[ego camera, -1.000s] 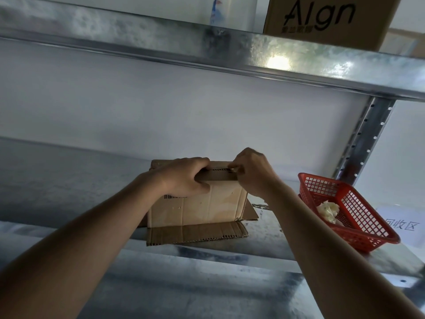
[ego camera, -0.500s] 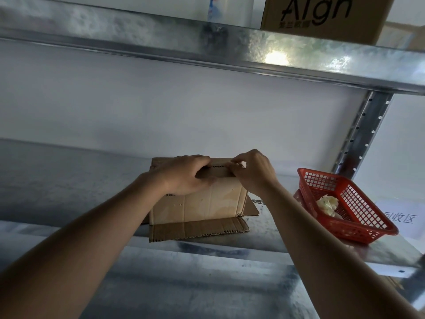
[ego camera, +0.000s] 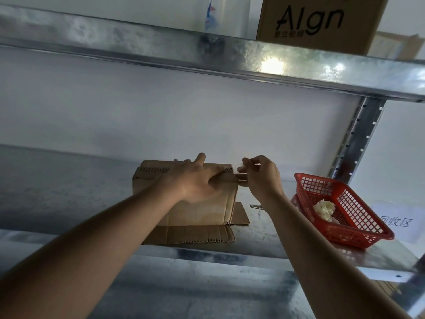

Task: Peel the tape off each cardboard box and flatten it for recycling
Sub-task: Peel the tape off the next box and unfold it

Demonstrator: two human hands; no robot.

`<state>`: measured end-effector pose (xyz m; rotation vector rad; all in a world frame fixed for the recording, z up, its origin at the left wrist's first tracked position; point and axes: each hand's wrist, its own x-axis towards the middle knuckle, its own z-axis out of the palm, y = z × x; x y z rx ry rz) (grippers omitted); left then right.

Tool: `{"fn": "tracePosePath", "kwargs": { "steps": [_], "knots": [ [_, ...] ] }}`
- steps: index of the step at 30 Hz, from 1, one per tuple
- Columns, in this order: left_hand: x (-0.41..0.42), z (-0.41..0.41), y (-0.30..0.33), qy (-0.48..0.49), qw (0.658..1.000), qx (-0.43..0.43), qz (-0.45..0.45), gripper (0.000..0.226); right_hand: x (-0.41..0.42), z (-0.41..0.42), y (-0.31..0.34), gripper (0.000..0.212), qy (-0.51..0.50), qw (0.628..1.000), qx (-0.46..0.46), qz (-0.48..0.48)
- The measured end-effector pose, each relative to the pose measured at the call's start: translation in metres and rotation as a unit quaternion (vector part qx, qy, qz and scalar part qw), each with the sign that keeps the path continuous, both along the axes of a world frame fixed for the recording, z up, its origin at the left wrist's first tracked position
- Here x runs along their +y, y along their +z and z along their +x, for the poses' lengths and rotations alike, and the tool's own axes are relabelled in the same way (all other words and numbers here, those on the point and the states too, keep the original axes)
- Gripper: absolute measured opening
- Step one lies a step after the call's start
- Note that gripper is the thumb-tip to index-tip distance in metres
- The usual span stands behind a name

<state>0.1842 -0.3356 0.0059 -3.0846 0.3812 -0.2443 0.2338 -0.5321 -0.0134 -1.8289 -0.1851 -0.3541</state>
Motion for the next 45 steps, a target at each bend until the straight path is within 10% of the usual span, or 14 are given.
{"fn": "tracePosePath", "kwargs": {
  "steps": [45],
  "knots": [
    [0.007,0.03,-0.027,-0.114,0.988,-0.075,-0.074,0.086,-0.02,-0.004,-0.024,0.01,0.074,0.969,0.175,0.16]
  ]
}}
